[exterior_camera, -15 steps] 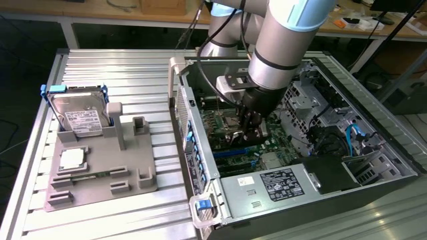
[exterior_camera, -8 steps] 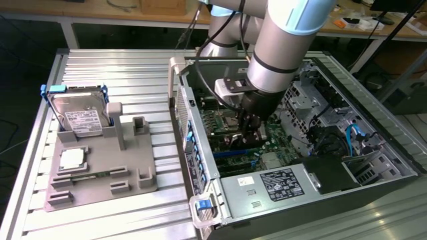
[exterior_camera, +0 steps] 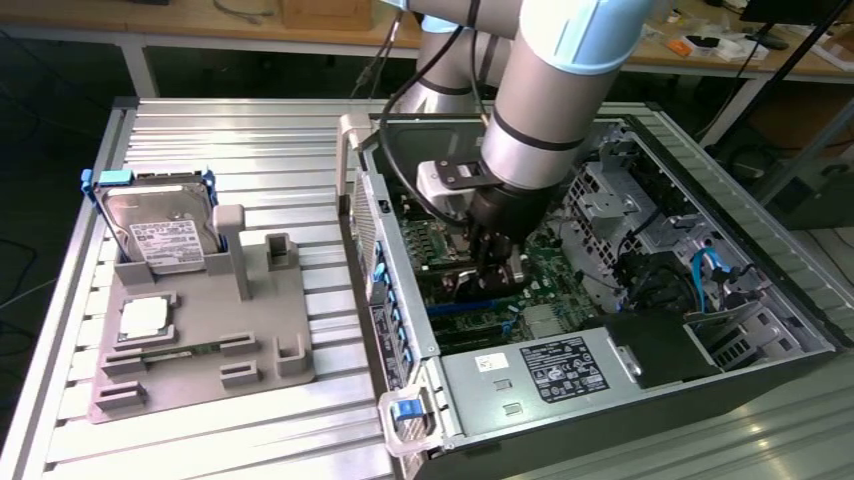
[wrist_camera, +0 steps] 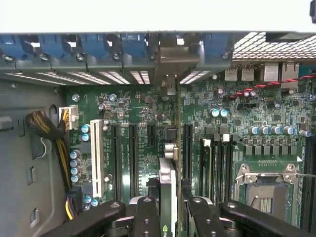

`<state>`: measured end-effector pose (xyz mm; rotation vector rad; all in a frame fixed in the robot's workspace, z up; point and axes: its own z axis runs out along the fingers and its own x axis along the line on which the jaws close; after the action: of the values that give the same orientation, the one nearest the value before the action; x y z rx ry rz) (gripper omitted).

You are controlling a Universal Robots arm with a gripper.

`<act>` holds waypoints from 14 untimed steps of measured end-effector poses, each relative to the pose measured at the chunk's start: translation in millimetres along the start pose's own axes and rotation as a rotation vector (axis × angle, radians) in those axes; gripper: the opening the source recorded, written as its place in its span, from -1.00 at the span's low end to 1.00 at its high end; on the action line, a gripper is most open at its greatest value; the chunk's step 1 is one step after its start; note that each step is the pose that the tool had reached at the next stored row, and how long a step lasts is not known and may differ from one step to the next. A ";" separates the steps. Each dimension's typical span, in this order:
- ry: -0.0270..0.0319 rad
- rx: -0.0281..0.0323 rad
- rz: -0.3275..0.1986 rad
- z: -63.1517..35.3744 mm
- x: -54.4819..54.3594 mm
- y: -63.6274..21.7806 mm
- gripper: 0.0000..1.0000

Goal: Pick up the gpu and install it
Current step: 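Insert the gpu into the slot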

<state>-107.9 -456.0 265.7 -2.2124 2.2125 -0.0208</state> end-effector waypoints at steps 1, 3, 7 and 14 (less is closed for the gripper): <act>-0.0001 0.0000 0.000 1.0 0.0 0.1 -0.47; -0.0002 -0.0011 0.000 2.8 0.1 0.3 -0.47; -0.0075 -0.0062 0.001 5.0 0.6 0.3 -0.47; -0.0077 -0.0062 0.001 5.1 0.7 0.3 -0.47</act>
<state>-108.0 -456.6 260.6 -2.2111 2.2124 -0.0054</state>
